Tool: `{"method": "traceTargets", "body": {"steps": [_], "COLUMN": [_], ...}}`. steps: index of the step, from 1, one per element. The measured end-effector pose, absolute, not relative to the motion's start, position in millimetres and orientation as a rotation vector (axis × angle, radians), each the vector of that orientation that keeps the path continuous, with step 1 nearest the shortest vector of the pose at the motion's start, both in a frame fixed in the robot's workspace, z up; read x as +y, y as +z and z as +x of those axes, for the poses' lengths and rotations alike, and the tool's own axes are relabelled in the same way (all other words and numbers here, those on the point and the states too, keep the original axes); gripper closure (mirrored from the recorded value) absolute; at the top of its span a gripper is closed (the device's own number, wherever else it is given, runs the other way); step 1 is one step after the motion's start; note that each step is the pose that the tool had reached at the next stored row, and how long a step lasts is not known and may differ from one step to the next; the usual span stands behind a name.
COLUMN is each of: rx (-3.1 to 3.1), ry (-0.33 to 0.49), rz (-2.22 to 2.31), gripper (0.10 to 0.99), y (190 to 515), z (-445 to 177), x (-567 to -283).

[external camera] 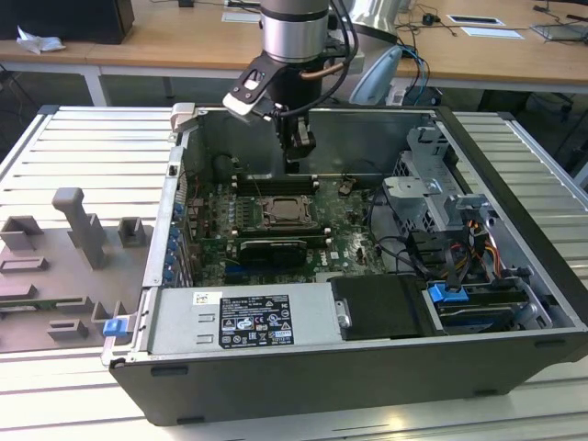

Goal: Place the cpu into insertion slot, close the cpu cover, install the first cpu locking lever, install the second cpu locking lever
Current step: 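Install the first cpu locking lever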

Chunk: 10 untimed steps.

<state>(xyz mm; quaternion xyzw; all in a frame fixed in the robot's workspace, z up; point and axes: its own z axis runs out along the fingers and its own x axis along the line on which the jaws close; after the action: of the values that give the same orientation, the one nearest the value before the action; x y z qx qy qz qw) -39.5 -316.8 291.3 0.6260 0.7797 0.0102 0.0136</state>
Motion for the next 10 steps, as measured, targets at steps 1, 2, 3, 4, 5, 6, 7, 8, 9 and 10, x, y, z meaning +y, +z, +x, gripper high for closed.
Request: {"method": "traceTargets", "body": {"steps": [1, 2, 3, 4, 5, 6, 7, 8, 9, 10], "rx": [2.447, 2.462, 2.496, 2.521, 2.534, 2.544, 2.554, 2.564, 2.574, 2.581], "ry": [0.026, 0.023, 0.022, 0.023, 0.023, 0.023, 0.023, 0.023, 0.024, 0.024], "rz": [1.934, 1.917, 1.875, 1.841, 1.823, 1.809, 1.795, 1.781, 1.767, 1.757], "gripper": [0.980, 0.980, 0.980, 0.980, 0.980, 0.980, 0.980, 0.980, 0.980, 0.980], "y": [291.2, 291.2, 291.2, 291.1, 291.1, 291.1, 291.1, 291.1, 291.1, 291.1], "z": [-39.5, -39.5, -39.6, -39.5, -39.5, -39.5, -39.5, -39.5, -39.5, -39.5], "x": [-316.8, -316.8, -316.8, -316.7, -316.7, -316.8, -316.8, -316.8, -316.8, -316.8]}}
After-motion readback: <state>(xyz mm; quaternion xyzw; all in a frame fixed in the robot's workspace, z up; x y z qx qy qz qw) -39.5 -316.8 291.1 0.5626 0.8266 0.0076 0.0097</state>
